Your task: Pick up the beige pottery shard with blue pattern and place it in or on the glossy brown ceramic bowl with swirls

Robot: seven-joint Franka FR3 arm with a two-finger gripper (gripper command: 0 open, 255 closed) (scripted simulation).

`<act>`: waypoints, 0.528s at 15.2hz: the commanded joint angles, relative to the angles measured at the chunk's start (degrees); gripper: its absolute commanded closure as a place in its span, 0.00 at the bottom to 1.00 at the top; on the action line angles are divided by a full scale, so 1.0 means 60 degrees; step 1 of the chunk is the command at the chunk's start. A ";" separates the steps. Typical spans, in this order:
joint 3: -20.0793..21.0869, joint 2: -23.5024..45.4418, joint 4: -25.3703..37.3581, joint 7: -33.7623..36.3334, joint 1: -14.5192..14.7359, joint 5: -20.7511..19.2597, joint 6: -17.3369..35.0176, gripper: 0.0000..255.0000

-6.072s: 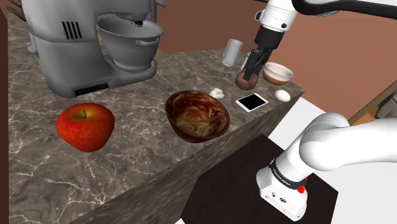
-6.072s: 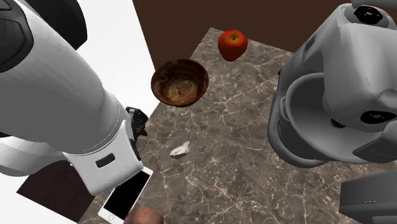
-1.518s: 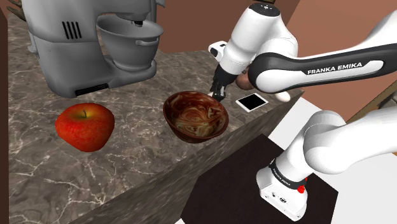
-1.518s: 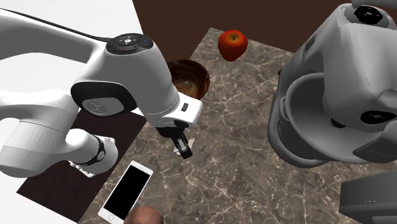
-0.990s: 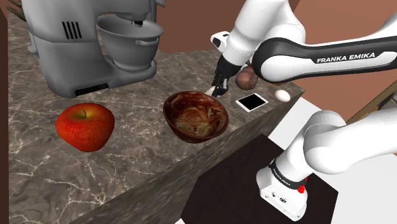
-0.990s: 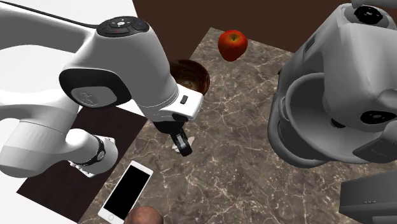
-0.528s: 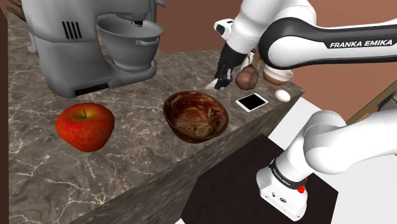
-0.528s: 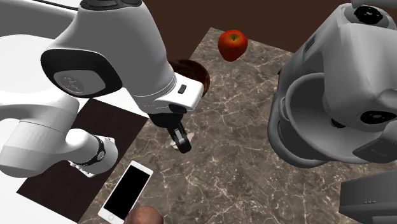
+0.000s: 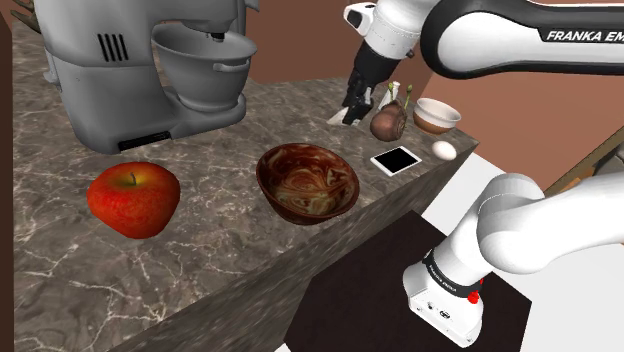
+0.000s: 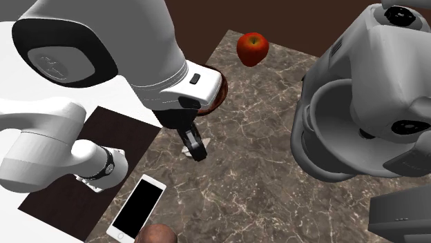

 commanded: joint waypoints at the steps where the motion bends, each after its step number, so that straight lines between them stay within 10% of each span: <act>1: 0.0002 -0.0008 0.0245 -0.0034 0.0005 0.0017 -0.0256 1.00; 8: -0.0030 0.0063 0.1184 -0.0196 -0.0016 0.0039 -0.1110 1.00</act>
